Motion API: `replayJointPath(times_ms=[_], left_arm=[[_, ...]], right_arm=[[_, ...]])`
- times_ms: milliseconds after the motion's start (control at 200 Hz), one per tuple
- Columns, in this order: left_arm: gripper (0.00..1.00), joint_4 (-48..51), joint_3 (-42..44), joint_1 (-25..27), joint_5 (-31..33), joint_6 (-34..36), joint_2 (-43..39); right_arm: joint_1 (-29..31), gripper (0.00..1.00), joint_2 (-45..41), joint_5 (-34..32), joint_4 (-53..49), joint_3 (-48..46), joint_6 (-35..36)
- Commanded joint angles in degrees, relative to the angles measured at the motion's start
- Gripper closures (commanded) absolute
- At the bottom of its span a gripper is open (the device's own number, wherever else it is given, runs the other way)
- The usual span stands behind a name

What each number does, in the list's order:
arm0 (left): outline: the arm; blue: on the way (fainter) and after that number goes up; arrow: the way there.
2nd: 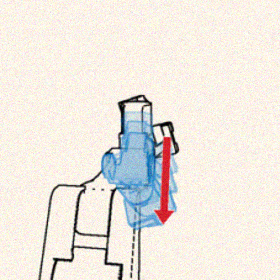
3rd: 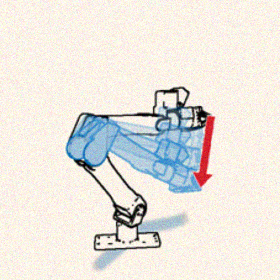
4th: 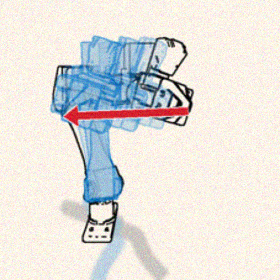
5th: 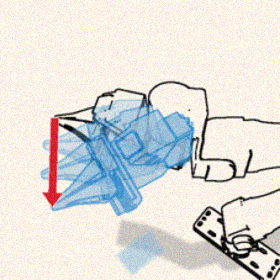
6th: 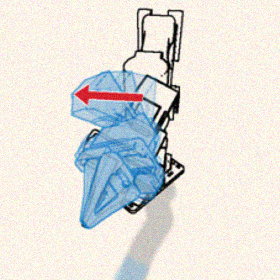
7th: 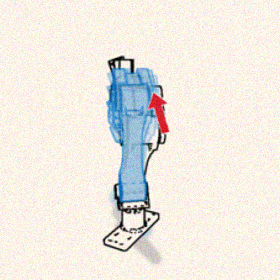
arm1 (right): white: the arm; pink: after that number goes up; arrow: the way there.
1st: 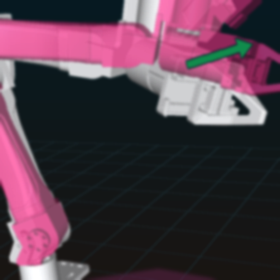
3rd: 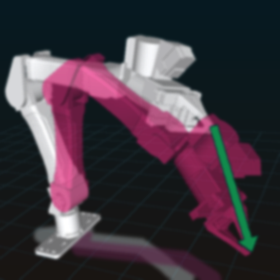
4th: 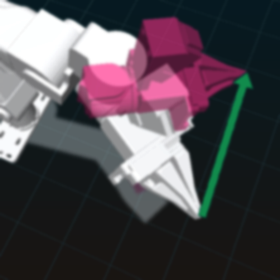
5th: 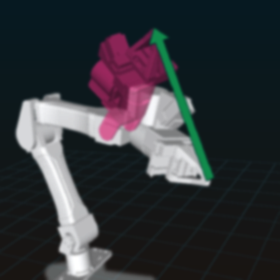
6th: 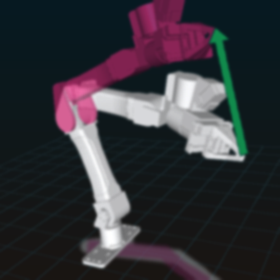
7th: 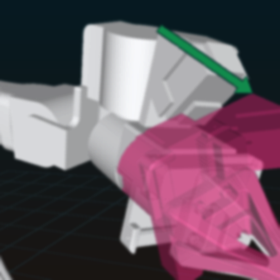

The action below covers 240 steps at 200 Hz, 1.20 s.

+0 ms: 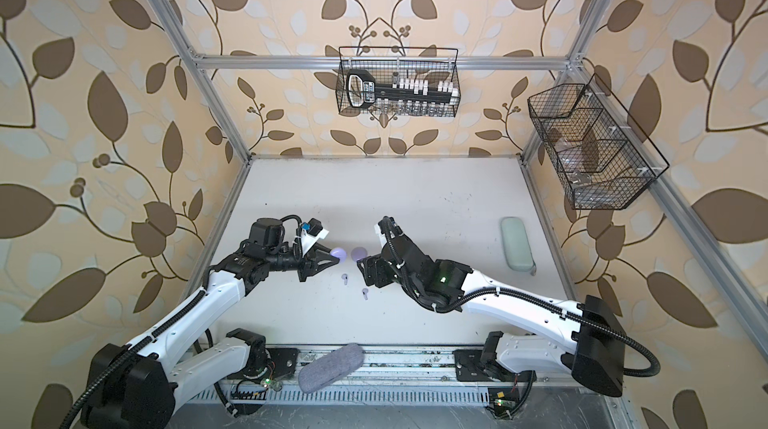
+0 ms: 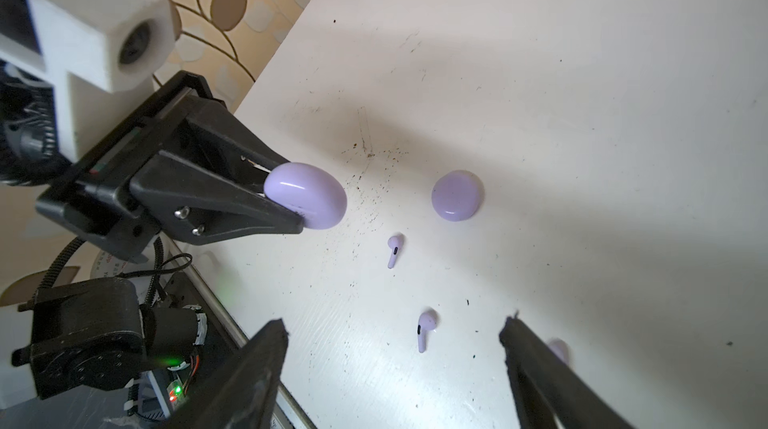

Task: Insert the wireless bluetooth earbuds into the charging case
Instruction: 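Push the lavender case lid open with the right gripper fingertips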

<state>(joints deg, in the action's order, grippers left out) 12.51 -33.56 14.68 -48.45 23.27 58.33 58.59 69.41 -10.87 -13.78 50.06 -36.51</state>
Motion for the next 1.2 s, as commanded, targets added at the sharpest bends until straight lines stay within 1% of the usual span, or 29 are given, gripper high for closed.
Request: replayJointPath(times_ms=[0, 45, 220, 365, 495, 790, 910, 1195], left_arm=[[0.97, -1.89, 1.16, 1.77, 0.19, 4.83, -1.13], [0.98, -1.53, 1.97, 2.01, -1.01, 6.81, -1.66], [0.98, -1.37, 3.05, 2.80, -0.74, 8.05, -1.81], [0.97, 3.26, 1.95, 3.08, -3.05, 12.66, -1.64], [0.98, 5.95, 1.89, 3.26, -4.93, 16.07, -1.86], [0.99, 8.34, 2.09, 3.60, -6.16, 19.21, -2.51], [0.99, 10.11, 1.84, 3.78, -6.79, 21.30, -2.56], [0.99, 12.13, 1.03, 4.22, -7.28, 23.37, -1.68]], right_arm=[[-0.14, 0.18, 1.53, 1.73, 0.99, -1.02, -3.07], [-0.18, 0.18, 2.16, 2.19, 1.36, -1.11, -3.83], [0.32, 0.18, 4.06, 2.37, 2.33, -1.41, -6.08], [0.56, 0.18, 4.92, 3.18, 3.41, -2.25, -7.08], [1.96, 0.18, 5.89, 2.45, 3.23, -2.14, -7.54], [4.11, 0.19, 8.91, 2.53, 5.99, -2.10, -9.58], [4.67, 0.19, 9.51, 2.54, 6.73, -1.90, -9.80], [5.35, 0.19, 10.75, 2.96, 7.28, -1.37, -10.13]])
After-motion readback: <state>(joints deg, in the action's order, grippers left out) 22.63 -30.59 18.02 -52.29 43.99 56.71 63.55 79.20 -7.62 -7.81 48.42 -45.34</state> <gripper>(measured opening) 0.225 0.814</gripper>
